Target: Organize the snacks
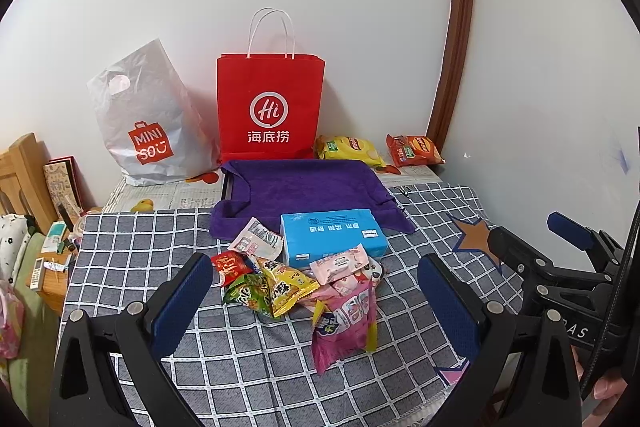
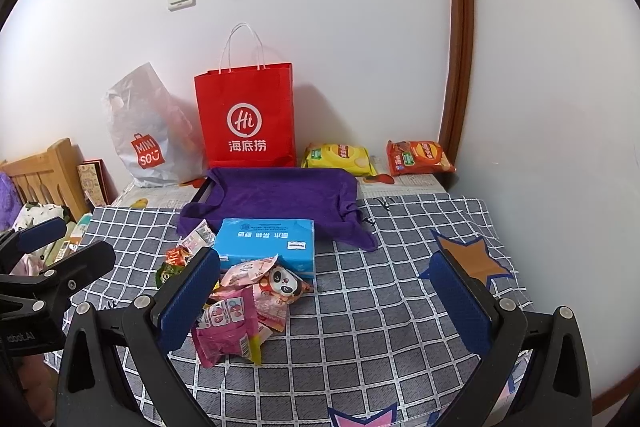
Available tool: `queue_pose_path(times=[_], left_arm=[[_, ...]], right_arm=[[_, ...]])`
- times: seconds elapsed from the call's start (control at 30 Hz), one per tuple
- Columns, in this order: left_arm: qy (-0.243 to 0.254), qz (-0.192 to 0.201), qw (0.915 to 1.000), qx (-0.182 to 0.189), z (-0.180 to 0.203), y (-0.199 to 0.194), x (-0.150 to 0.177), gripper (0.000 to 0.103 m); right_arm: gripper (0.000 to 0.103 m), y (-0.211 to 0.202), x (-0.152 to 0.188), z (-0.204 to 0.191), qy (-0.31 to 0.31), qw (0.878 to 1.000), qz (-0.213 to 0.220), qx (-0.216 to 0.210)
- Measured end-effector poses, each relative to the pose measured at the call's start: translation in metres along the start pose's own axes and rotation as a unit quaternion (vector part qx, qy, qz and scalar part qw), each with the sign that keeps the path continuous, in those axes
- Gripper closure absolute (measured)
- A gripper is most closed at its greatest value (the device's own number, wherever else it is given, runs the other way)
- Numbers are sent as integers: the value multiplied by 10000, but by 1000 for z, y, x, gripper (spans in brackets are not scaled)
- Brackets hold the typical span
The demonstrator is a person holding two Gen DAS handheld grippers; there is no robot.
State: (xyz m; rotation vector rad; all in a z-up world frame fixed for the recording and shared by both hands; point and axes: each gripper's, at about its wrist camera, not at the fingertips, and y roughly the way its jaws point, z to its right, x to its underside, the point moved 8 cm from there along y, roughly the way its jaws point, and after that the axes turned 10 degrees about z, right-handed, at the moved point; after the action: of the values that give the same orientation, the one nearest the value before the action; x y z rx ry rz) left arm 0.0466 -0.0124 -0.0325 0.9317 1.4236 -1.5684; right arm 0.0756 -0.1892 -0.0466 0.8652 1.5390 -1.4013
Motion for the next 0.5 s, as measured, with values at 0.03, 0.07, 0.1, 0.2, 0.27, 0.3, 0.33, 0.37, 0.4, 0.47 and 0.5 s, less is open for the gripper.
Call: queue_pose_path(times=[0.03,0.07,0.1,0.2,0.27,0.3,0.33,0.37,0.4,0.47,0.5], left_arm=[[-1,1,10000,0,0,0,0,1],[-3,2,10000,6,0,0,0,1],[-6,2,10000,7,0,0,0,1],[-4,-14,10000,38,1,1,2,1],[20,-25,10000,41,1,3,4,1],[27,-32,10000,46,0,5,5,1],[27,-46,10000,54,0,7,6,1],[19,-62,10000,64,-2,8,8,1],[6,-91,9999,65,-4,11,10,1],[-42,-180,9998,57,-9,19,16,1],[-71,-220,9997,53,-12,23,18,1]], right_arm=[[0,0,0,0,-7,10000,-1,-9],[0,-1,1,-1,-9,10000,-5,-18],[0,0,1,-1,-9,10000,-12,-25],[0,2,3,-2,2,10000,-74,-55],[0,5,6,-3,20,9999,-110,-80],[0,7,7,-4,25,9999,-130,-98],[0,9,9,-5,24,9998,-160,-123],[0,13,12,-7,10,9997,-207,-140],[0,16,16,-8,-15,9996,-261,-141],[0,24,23,-10,-86,9992,-365,-109],[0,28,27,-11,-127,9989,-434,-81]])
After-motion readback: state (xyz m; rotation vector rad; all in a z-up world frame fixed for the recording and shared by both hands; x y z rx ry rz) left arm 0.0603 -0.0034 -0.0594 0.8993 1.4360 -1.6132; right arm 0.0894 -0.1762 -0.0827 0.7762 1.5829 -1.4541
